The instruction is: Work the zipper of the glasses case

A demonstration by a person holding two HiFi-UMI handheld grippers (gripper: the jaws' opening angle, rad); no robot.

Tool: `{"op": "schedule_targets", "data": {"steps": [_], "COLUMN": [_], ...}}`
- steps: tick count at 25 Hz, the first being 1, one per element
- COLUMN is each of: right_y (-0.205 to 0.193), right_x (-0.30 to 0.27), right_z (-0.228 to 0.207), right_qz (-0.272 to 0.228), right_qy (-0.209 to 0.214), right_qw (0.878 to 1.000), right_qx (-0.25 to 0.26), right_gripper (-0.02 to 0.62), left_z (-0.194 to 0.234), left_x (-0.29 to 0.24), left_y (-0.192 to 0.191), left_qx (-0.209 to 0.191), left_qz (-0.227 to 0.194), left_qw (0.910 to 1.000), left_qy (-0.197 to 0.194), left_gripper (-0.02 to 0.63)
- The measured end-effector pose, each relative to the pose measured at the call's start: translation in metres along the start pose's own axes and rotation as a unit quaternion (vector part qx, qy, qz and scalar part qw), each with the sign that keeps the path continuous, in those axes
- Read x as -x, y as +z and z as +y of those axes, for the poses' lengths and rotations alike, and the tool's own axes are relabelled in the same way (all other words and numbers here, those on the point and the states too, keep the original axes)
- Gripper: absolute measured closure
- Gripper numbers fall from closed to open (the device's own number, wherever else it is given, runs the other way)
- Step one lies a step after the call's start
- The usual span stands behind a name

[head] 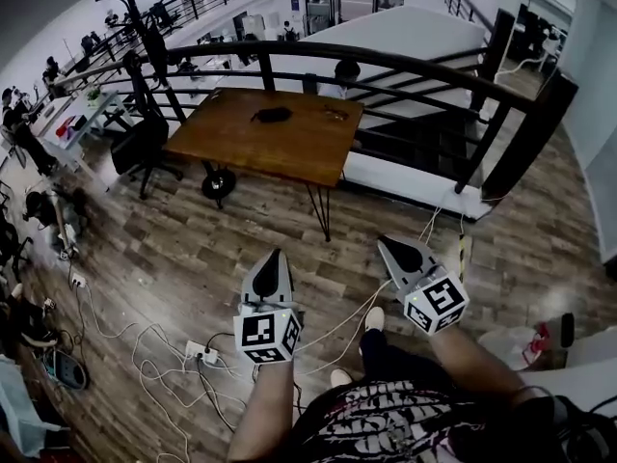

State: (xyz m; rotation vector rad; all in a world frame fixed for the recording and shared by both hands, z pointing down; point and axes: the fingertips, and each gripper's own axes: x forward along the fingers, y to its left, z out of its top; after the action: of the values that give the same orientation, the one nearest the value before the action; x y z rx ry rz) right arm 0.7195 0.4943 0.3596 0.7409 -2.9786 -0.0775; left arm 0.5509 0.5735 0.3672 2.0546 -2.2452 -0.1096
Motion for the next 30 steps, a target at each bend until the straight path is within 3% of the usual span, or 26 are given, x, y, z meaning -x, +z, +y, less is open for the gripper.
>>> {"op": "schedule_targets", "data": {"steps": [5, 10, 14, 22, 30], "right_y": [-0.016, -0.021, -0.031, -0.023, -0.02], "right_x": [-0.031, -0.076, -0.122, -0.181, -0.22], "right_z": [-0.024, -0.061, -0.099, -0.177, -0.184], "right_qz": [0.014, 0.011, 0.011, -0.01, -0.011], "right_qy": [0.006, 0.023, 0.047, 0.078, 0.146], "right_qw": [1.0, 0.999, 0.999, 0.996, 0.988], "right_qx": [-0.017, -0.031, -0.023, -0.041, -0.055], "right_gripper": [0.601, 0.601, 0.601, 0.601, 0.601], "left_z": [0.013, 0.017, 0.035, 0.043, 0.047], "left_x": [-0.032, -0.082, -0.126, -0.207, -0.244], "left_y": [-0.011, -0.015, -0.015, 0.011, 0.016], "left_qx": [0.004, -0.016, -0.003, -0.031, -0.028], "left_qz": [0.015, 0.022, 0.028, 0.022, 0.025], "left_qw": [0.9998, 0.9994, 0.9983, 0.9951, 0.9917], "left_qy": [0.01, 0.021, 0.051, 0.091, 0.123], "left_gripper": [0.601, 0.601, 0.601, 0.601, 0.601]}}
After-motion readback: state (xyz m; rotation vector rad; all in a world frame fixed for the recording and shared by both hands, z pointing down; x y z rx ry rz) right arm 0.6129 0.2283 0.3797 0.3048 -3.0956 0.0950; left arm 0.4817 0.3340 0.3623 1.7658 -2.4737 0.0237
